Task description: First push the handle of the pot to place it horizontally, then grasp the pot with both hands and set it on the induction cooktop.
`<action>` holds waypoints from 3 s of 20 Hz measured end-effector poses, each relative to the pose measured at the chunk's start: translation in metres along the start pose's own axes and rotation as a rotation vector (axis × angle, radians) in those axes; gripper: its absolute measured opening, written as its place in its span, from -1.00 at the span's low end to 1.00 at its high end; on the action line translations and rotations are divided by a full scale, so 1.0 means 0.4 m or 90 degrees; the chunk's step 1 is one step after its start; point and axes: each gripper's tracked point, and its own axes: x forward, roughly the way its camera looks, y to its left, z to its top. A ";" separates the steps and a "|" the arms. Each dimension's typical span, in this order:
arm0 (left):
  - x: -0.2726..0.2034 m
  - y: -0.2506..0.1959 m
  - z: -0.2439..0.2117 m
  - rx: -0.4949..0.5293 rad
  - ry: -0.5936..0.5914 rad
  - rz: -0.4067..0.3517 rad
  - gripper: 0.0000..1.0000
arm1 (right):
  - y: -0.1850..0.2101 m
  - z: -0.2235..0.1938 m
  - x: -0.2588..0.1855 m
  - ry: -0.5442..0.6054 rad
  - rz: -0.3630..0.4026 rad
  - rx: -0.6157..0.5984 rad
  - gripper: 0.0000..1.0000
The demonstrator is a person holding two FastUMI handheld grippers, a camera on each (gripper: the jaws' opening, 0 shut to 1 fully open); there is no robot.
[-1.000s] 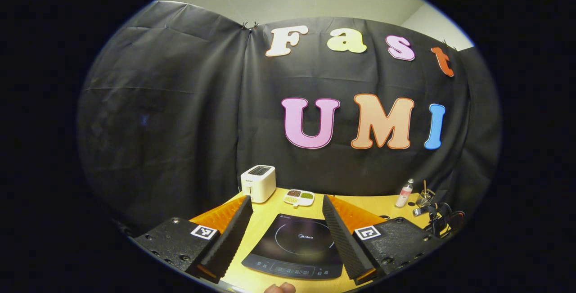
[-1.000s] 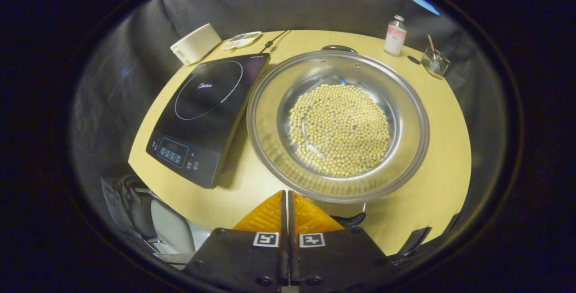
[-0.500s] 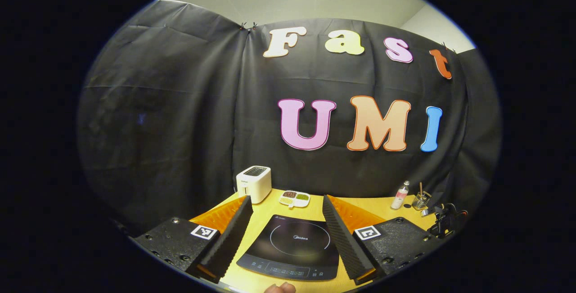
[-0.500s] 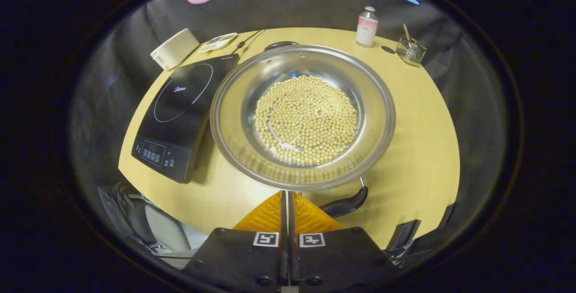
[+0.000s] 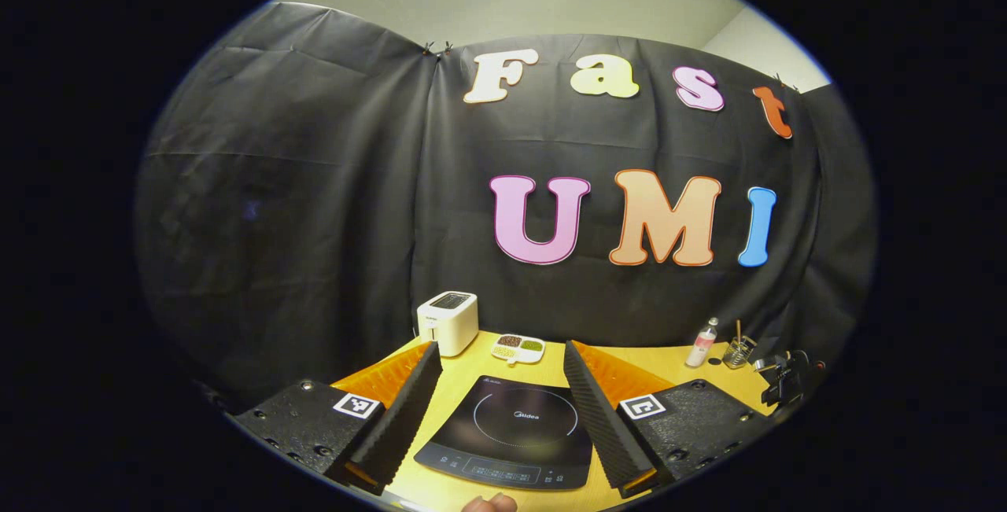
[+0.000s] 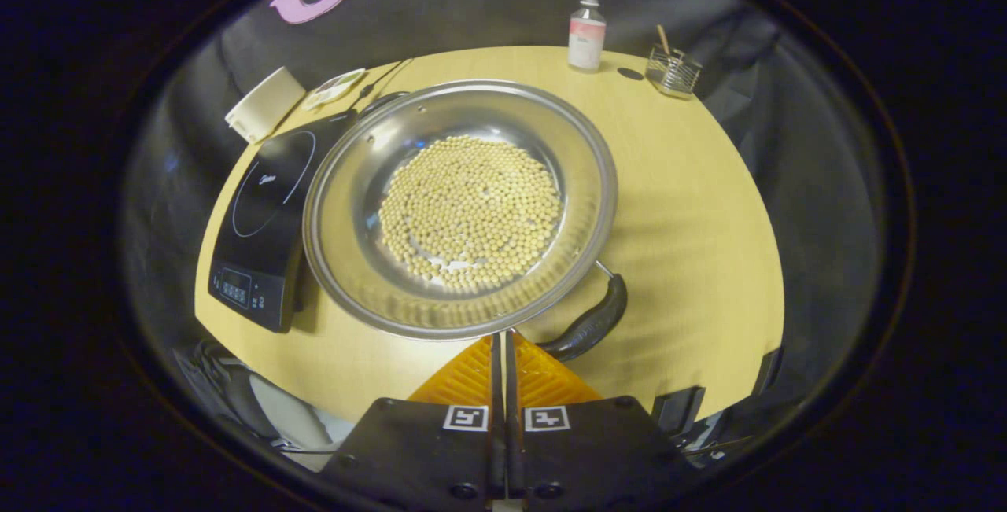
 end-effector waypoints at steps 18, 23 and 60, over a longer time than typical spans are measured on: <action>-0.077 -0.115 0.001 0.028 0.008 0.086 0.82 | -0.167 0.151 0.048 -0.015 0.044 -0.013 -0.98; -0.111 -0.140 0.016 0.047 0.012 0.105 0.91 | -0.186 0.199 0.066 -0.025 0.071 -0.018 -0.94; 0.271 -0.441 -0.439 0.060 0.337 -0.274 0.93 | -0.208 0.305 -0.026 -0.135 -0.051 0.090 0.87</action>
